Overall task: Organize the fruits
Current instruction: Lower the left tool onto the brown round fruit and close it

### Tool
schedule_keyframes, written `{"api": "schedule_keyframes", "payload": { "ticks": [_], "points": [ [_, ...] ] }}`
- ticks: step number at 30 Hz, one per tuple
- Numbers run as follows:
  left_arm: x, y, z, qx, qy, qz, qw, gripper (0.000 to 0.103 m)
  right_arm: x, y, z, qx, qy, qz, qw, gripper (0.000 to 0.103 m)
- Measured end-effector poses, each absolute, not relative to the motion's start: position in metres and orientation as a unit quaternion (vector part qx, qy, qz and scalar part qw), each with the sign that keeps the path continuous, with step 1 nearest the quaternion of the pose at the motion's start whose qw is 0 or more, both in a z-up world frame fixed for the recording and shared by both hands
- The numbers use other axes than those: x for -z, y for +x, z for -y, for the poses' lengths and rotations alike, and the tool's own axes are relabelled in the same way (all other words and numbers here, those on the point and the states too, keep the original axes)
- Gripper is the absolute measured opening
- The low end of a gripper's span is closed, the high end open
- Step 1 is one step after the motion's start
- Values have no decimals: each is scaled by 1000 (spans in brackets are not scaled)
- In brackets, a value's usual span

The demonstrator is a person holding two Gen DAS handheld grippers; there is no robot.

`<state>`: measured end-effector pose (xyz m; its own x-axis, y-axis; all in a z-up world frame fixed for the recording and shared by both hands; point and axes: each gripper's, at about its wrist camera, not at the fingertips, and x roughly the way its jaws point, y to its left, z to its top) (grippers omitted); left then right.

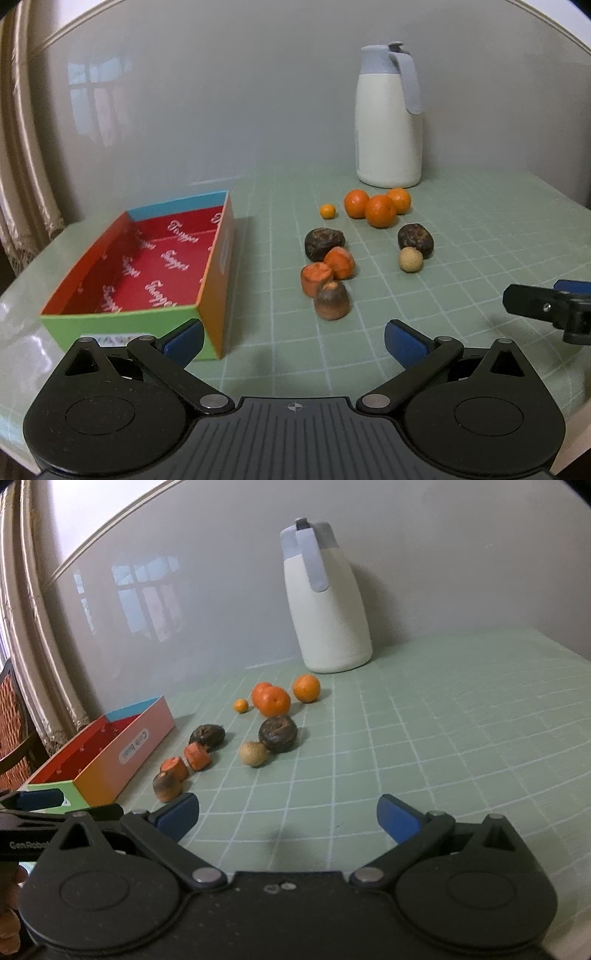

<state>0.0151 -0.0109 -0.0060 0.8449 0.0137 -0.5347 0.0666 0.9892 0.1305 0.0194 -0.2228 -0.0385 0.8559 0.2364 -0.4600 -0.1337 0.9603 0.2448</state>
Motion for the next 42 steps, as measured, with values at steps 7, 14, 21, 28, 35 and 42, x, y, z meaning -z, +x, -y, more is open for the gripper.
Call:
{"api": "schedule_keyframes", "payload": {
  "ticks": [7, 14, 21, 28, 35, 42],
  "points": [
    [5, 33, 32, 26, 96, -273, 957, 103, 33, 16, 234, -88, 118, -237, 960, 103],
    [11, 55, 38, 16, 76, -285, 955, 103, 28, 12, 247, -86, 143, -224, 960, 103],
    [23, 76, 31, 6, 35, -308, 951, 102, 25, 11, 256, -86, 158, -212, 961, 103],
    [34, 88, 28, 13, 16, -332, 943, 73, 25, 13, 257, -72, 161, -216, 960, 103],
    [39, 93, 28, 22, 12, -330, 944, 50, 25, 15, 254, -81, 163, -215, 959, 103],
    [38, 92, 23, 35, -5, -327, 944, 30, 26, 17, 253, -86, 175, -219, 956, 103]
  ]
}}
